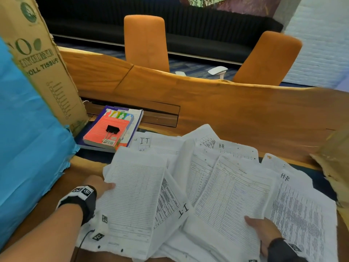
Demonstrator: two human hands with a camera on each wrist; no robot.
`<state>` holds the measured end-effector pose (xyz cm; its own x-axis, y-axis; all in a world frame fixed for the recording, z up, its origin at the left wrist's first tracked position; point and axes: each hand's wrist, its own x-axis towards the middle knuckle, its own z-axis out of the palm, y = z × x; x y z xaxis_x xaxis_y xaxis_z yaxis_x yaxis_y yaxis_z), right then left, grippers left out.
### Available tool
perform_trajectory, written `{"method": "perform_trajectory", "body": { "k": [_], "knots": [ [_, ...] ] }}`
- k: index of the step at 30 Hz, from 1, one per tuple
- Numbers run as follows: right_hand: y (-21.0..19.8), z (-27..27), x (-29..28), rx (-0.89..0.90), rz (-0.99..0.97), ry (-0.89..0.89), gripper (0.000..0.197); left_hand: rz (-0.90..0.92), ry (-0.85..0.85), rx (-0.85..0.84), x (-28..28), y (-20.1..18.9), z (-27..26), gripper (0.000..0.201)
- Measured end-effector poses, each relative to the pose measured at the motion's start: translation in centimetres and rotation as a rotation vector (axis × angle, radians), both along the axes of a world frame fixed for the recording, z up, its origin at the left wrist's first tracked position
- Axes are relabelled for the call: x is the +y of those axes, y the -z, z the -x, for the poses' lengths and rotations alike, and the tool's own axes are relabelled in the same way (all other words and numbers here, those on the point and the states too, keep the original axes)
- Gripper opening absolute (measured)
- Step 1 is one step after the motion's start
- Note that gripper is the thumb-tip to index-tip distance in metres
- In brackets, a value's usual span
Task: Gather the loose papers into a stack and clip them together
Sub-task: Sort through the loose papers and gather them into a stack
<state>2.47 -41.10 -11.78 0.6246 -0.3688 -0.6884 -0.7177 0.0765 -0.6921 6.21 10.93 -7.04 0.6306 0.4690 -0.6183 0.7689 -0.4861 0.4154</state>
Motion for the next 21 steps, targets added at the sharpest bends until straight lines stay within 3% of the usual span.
{"method": "perform_trajectory", "body": {
  "k": [6, 12, 17, 21],
  "knots": [
    [0.6, -0.1, -0.5, 0.029, 0.021, -0.009, 0.031, 0.253, -0.248, -0.095, -2.1, 0.7, 4.6, 0.022],
    [0.0, -0.2, -0.2, 0.059, 0.063, -0.034, 0.027, 0.377, -0.542, -0.302, -7.1, 2.3, 5.3, 0.042],
    [0.3, -0.3, -0.2, 0.066, 0.087, -0.031, 0.036, 0.371, -0.472, -0.381, -7.7, 2.5, 2.8, 0.014],
    [0.8, -0.3, -0.3, 0.052, 0.088, -0.015, 0.040, 0.338, -0.400, -0.420, -6.5, 1.1, 1.6, 0.016]
  ]
}}
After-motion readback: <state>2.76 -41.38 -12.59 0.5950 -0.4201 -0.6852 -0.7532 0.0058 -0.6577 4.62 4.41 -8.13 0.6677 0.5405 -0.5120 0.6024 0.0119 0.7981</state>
